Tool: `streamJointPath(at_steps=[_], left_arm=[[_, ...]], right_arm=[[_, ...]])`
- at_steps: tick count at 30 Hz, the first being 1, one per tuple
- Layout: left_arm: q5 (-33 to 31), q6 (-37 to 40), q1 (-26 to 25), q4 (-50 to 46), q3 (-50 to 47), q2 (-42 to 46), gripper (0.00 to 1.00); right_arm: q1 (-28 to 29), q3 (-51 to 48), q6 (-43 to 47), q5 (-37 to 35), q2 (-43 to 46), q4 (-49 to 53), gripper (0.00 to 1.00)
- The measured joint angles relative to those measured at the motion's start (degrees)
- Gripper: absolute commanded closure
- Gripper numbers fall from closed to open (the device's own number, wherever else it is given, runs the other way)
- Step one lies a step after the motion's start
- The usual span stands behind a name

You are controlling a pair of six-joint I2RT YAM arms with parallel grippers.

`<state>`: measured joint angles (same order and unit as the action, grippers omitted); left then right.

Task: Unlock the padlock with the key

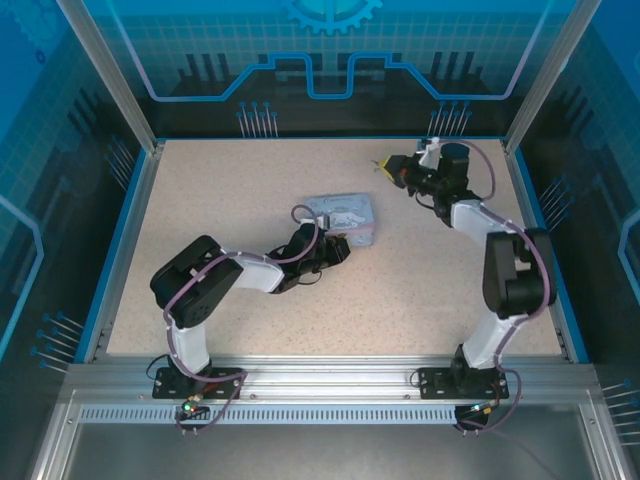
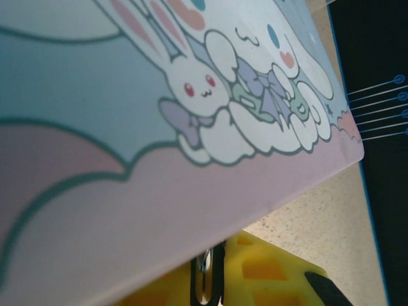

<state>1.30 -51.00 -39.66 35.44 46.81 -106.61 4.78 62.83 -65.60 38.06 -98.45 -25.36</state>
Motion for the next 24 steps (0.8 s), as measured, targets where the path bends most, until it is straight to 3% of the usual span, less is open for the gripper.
streamJointPath(at_steps=[14,24], left_arm=[[8.6,-12.3,4.0,5.5,-0.4,2.3,1.00],[10.2,-21.2,4.9,13.3,-1.7,2.4,1.00]], right_arm=[[3.0,-29.1,4.6,2.0,26.1,4.3,1.00],[9.8,-38.8,-0.7,-2.4,32.5,2.2,1.00]])
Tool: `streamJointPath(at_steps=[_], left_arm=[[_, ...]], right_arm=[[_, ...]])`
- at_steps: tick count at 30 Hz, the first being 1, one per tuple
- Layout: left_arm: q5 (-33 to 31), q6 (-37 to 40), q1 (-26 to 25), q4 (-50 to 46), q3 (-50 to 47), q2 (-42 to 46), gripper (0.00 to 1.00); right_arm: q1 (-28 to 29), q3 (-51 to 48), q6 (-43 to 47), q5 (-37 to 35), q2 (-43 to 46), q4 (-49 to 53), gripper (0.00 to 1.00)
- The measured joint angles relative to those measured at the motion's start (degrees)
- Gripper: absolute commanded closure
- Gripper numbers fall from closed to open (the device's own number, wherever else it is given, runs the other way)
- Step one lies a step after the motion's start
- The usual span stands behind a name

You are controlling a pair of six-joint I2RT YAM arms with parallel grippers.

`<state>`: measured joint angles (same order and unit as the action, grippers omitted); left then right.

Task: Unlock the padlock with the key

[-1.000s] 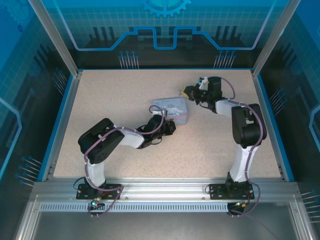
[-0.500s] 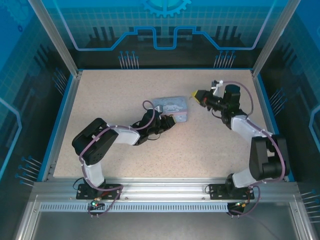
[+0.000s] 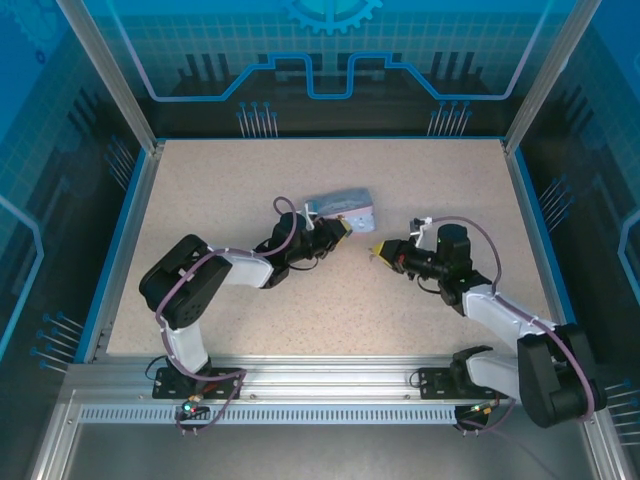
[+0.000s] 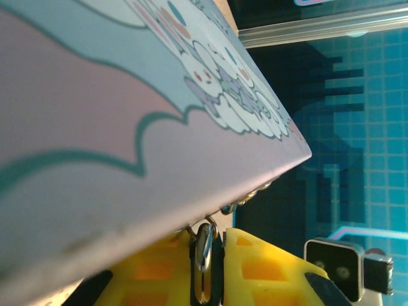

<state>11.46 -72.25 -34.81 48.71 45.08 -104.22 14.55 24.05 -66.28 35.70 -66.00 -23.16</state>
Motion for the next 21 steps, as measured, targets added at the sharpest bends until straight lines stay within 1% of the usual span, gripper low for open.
streamJointPath(at_steps=[4,11,21], left_arm=[[-0.1,-2.6,0.0,1.0,-0.7,0.8,1.00],[-1.2,-6.2,0.0,3.3,-3.4,3.2,1.00],[-3.7,-11.1,0.0,5.7,-4.1,3.8,1.00]], right_arm=[[1.9,-0.2,-2.5,-3.2,0.0,-2.2,1.00],[2.6,-2.0,-7.5,-8.4,-0.8,-5.9,1.00],[4.9,-1.8,-12.3,-9.8,-4.9,-11.5,1.00]])
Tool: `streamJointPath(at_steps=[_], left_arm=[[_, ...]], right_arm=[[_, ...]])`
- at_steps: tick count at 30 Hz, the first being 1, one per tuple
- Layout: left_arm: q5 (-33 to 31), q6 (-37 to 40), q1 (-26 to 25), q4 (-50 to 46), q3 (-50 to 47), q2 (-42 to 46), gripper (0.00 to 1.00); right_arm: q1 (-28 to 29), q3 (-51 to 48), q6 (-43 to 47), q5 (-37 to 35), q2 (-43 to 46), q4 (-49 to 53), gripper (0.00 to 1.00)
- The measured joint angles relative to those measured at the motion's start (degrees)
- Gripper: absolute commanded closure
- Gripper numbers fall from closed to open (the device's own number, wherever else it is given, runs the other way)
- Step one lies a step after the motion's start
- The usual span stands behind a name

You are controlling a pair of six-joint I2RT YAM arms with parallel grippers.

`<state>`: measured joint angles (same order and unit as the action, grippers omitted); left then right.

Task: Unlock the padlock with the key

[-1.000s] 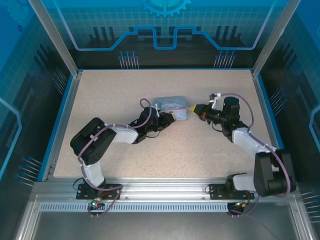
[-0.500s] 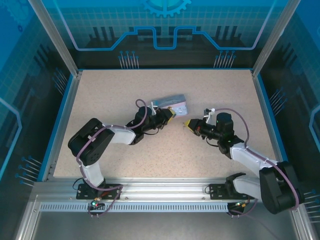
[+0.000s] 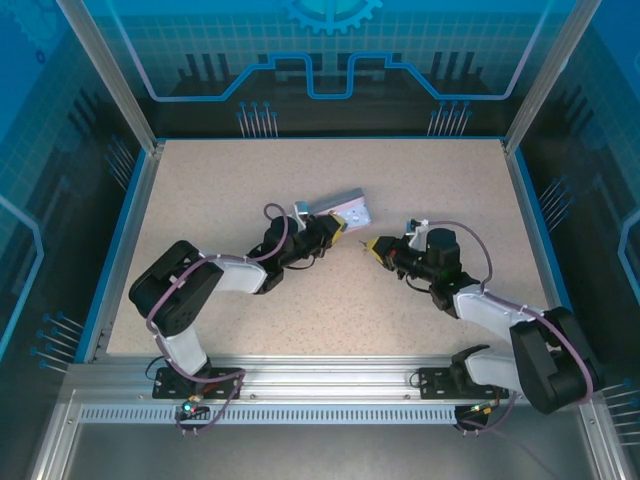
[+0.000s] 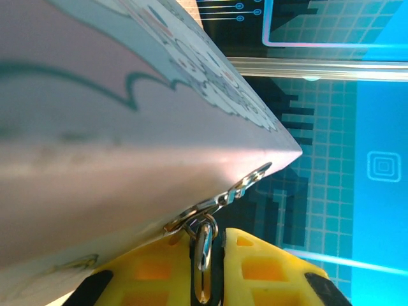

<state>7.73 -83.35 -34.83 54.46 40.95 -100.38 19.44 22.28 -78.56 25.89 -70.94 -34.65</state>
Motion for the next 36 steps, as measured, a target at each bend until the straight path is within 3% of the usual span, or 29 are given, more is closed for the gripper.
streamJointPath(at_steps=[36], left_arm=[[-0.4,-3.8,0.0,2.5,-0.3,0.0,1.00]], right_arm=[[1.8,5.1,-5.6,-0.2,-9.0,-8.1,1.00]])
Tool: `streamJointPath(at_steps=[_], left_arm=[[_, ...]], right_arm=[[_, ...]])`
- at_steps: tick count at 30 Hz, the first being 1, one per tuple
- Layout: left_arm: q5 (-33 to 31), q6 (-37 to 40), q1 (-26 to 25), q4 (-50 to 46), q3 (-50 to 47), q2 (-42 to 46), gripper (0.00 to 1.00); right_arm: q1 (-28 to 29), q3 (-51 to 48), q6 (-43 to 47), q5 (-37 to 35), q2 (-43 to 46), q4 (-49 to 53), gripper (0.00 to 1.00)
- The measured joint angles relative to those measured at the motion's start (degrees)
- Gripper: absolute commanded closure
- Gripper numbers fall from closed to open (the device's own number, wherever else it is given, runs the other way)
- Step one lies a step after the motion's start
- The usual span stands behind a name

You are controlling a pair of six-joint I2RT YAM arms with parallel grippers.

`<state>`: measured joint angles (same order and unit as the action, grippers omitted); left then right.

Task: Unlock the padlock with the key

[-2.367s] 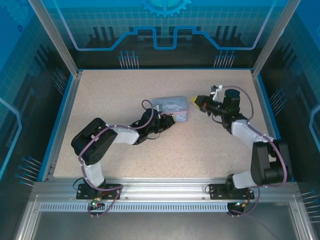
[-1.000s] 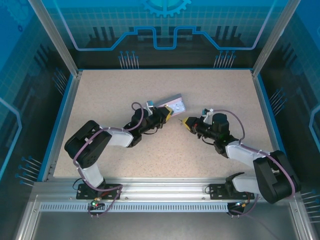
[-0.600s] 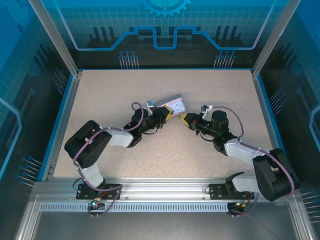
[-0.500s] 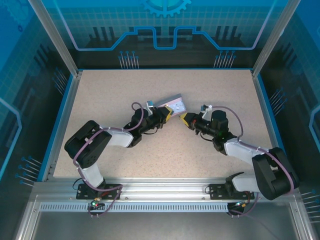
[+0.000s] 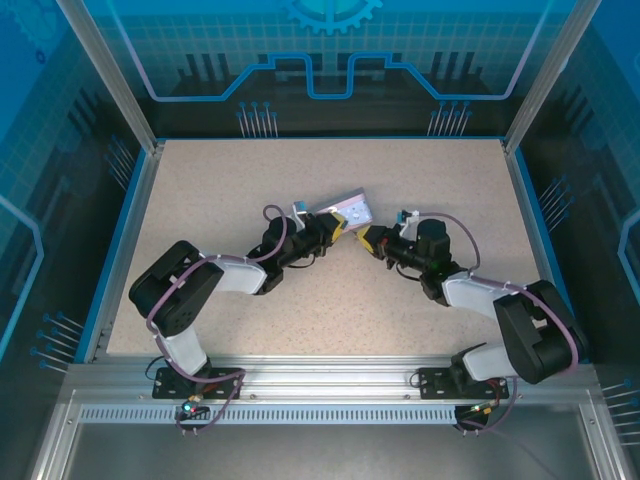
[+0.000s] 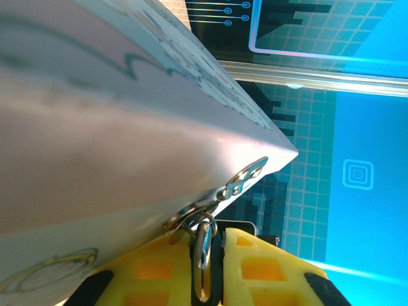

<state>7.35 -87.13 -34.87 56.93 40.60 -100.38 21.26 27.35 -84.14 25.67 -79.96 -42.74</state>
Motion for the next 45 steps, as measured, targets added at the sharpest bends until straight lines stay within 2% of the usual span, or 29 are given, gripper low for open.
streamJointPath(at_steps=[45], left_arm=[[0.0,0.0,-0.2,1.2,-0.5,0.0,1.00]], right_arm=[[0.6,0.9,-0.6,-0.4,-3.7,-3.2,1.00]])
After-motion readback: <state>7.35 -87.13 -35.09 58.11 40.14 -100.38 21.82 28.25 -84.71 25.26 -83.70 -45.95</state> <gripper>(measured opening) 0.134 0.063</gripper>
